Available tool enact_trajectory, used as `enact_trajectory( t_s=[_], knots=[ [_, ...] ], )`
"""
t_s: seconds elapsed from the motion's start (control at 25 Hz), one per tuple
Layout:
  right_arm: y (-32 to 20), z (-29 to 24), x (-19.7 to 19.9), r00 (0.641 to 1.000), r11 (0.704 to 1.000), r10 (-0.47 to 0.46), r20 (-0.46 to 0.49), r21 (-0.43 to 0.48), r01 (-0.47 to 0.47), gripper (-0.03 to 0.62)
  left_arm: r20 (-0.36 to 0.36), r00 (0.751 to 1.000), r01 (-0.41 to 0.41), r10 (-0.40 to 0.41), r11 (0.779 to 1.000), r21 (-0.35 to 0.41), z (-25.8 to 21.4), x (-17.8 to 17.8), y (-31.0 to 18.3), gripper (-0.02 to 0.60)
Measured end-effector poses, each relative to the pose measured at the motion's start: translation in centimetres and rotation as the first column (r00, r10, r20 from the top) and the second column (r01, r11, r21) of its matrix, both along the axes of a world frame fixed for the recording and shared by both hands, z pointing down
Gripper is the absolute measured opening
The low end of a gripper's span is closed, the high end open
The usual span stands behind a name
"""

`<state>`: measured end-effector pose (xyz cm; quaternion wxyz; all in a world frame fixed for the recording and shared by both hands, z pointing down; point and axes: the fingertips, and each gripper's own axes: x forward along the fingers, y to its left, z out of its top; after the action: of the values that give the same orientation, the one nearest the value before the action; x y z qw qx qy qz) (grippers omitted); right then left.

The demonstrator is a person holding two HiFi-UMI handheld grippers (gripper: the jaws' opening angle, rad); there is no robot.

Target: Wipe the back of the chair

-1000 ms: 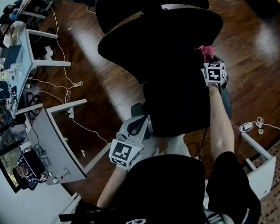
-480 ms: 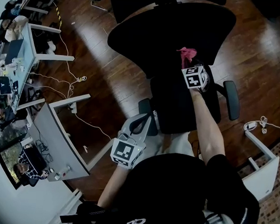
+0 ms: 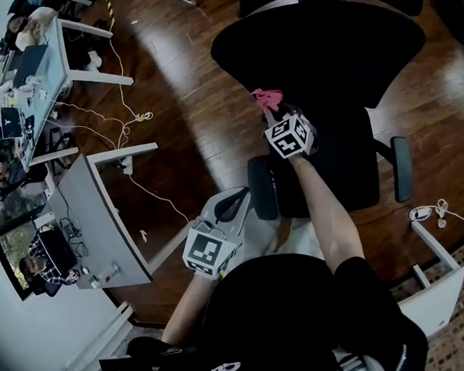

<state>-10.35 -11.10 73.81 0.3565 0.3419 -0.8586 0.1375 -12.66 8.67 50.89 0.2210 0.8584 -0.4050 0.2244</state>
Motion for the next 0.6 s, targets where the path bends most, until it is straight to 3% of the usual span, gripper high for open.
enact_trajectory(
  t_s=[0.12,0.24,0.44,0.6],
  knots=[
    [0.2,0.5,0.7,0.999,1.000,-0.027,-0.024,-0.005,0.027,0.072,-0.002,1.000,-0.003,0.003,1.000,-0.003,0.1,-0.1,0.0,-0.008],
    [-0.5,1.2,4.5,0.999,1.000,0.008,-0.052,-0.008,-0.009,0.072,-0.006,1.000,-0.018,0.018,1.000,-0.013,0.3,0.8,-0.2,-0.008],
    [-2.8,2.2,14.8,0.985,0.990,0.141,-0.097,-0.002,-0.142,0.074,-0.008,0.999,-0.054,0.054,0.998,-0.012,0.5,3.7,-0.9,-0.008],
    [-4.5,2.9,24.0,0.956,0.962,0.274,-0.109,0.012,-0.274,0.074,-0.001,0.996,-0.089,0.089,0.996,-0.031,1.2,6.6,-1.5,-0.008]
  ],
)
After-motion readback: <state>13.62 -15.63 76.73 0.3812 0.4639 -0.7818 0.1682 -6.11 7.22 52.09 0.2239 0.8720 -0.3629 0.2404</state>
